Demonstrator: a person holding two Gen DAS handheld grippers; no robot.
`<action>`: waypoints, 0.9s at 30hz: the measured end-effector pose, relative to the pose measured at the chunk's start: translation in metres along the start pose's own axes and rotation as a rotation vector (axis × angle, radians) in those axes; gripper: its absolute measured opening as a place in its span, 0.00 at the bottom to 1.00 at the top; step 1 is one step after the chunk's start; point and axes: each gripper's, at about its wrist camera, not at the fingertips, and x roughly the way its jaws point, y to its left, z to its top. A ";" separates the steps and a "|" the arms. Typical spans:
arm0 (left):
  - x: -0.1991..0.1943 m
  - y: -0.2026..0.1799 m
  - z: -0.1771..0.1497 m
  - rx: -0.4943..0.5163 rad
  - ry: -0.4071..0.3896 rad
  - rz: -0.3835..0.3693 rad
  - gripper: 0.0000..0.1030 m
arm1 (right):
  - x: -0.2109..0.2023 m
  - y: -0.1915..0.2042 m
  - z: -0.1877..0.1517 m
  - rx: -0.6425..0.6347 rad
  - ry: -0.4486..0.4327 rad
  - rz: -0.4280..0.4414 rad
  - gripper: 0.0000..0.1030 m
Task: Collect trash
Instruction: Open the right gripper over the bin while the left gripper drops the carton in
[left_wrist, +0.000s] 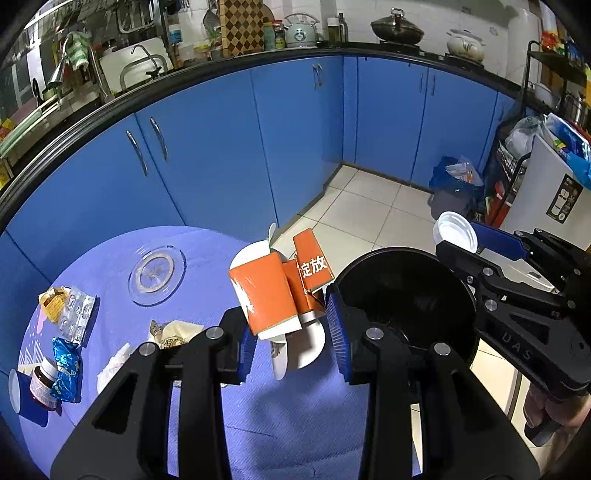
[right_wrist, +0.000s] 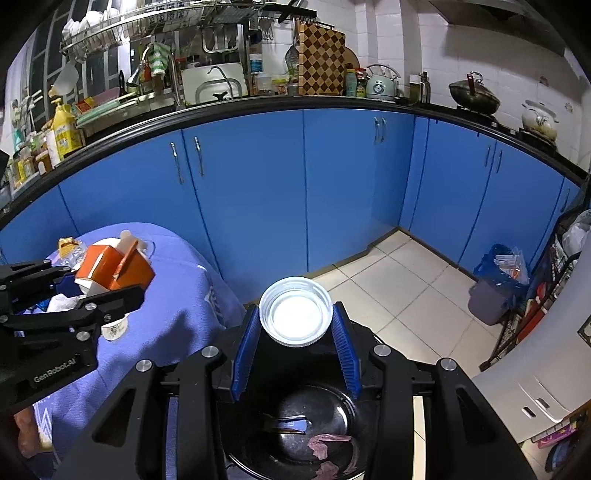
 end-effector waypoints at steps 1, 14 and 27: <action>0.000 0.000 0.000 0.000 -0.001 0.000 0.35 | -0.001 0.000 0.000 -0.002 -0.005 -0.008 0.40; 0.000 -0.012 0.004 0.018 -0.004 -0.025 0.35 | -0.015 -0.019 -0.005 0.048 -0.044 -0.096 0.79; 0.000 -0.047 0.030 0.079 -0.044 -0.052 0.37 | -0.020 -0.039 -0.016 0.072 -0.037 -0.139 0.79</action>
